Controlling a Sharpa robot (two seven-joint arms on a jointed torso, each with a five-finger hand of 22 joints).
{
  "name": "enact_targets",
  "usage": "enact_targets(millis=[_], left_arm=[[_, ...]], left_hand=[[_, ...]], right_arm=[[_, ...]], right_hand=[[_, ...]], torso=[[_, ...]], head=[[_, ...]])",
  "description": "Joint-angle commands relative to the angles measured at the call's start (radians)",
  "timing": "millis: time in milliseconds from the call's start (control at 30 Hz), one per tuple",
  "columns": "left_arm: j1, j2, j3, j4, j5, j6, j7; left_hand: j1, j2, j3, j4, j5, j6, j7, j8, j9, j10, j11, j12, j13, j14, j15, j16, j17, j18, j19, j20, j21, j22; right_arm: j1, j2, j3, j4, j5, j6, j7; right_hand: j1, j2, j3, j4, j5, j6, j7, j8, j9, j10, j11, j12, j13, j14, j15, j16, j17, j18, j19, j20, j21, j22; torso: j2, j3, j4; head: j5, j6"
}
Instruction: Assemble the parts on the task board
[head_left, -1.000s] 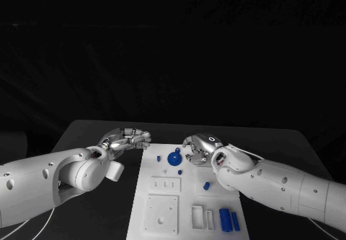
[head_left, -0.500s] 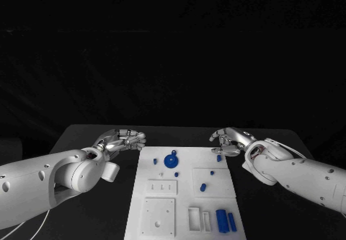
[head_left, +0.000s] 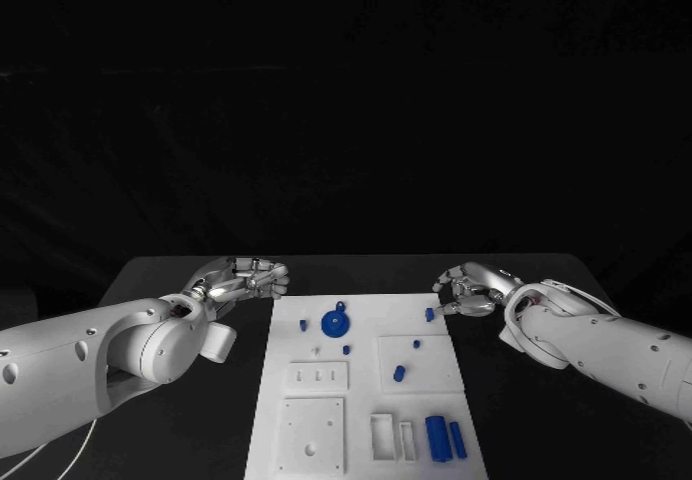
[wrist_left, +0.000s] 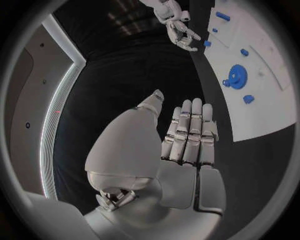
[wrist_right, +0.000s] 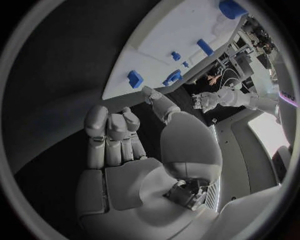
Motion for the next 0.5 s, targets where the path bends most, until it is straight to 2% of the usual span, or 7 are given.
enact_targets(millis=[33, 200, 367, 500], left_arm=[[0.0, 0.003, 0.0, -0.001, -0.007, 0.021, 0.014], [0.0, 0.006, 0.0, -0.005, -0.007, 0.022, 0.014], [0.0, 0.003, 0.0, -0.004, -0.009, 0.022, 0.013], [0.0, 0.003, 0.0, -0.004, -0.01, 0.022, 0.013]], left_hand=[[0.014, 0.0, -0.003, 0.003, -0.005, 0.006, 0.002, -0.006, -0.001, 0.005, 0.002, 0.003, 0.0, 0.005, 0.0, -0.005, 0.002, 0.018, 0.002, 0.003, -0.003, 0.0], [0.014, 0.001, -0.005, 0.004, -0.005, 0.006, 0.002, -0.006, -0.001, 0.004, 0.002, 0.002, 0.0, 0.005, 0.0, -0.006, 0.002, 0.018, 0.002, 0.003, -0.004, 0.0], [0.015, 0.001, -0.006, 0.005, -0.005, 0.006, 0.002, -0.006, -0.002, 0.004, 0.002, 0.002, 0.0, 0.005, 0.0, -0.006, 0.002, 0.018, 0.002, 0.003, -0.004, 0.001], [0.015, 0.001, -0.006, 0.006, -0.005, 0.006, 0.002, -0.006, -0.002, 0.004, 0.002, 0.001, 0.0, 0.005, 0.0, -0.006, 0.002, 0.017, 0.002, 0.003, -0.004, 0.001]], right_arm=[[-0.008, 0.011, 0.0, -0.017, 0.021, 0.044, 0.04], [-0.019, 0.019, 0.0, -0.034, 0.022, 0.053, 0.042], [-0.026, 0.022, 0.0, -0.043, 0.022, 0.061, 0.042], [-0.027, 0.026, 0.0, -0.047, 0.022, 0.068, 0.04]], right_hand=[[0.012, 0.001, -0.009, 0.0, 0.01, 0.008, 0.003, -0.003, 0.0, -0.005, -0.001, 0.003, -0.002, -0.003, -0.003, -0.003, 0.002, 0.11, -0.011, 0.0, 0.003, 0.017], [0.014, 0.001, -0.013, 0.0, 0.013, 0.007, 0.003, -0.004, -0.001, -0.005, -0.001, 0.003, -0.002, -0.003, -0.003, -0.004, 0.003, 0.11, -0.012, 0.001, 0.003, 0.017], [0.015, 0.0, -0.019, 0.0, 0.016, 0.006, 0.002, -0.005, -0.001, -0.006, -0.001, 0.003, -0.002, -0.003, -0.003, -0.004, 0.003, 0.11, -0.013, 0.002, 0.003, 0.017], [0.015, 0.001, -0.02, 0.0, 0.017, 0.006, 0.002, -0.005, -0.001, -0.006, -0.001, 0.003, -0.002, -0.003, -0.003, -0.005, 0.004, 0.11, -0.013, 0.002, 0.003, 0.017]], torso=[[0.001, -0.0003, -0.0002], [0.001, -0.0024, 0.0019], [0.001, -0.0046, -0.0013], [0.0, -0.0054, -0.0016]], head=[[0.003, -0.005], [0.004, -0.008], [0.006, -0.014], [0.005, -0.017]])
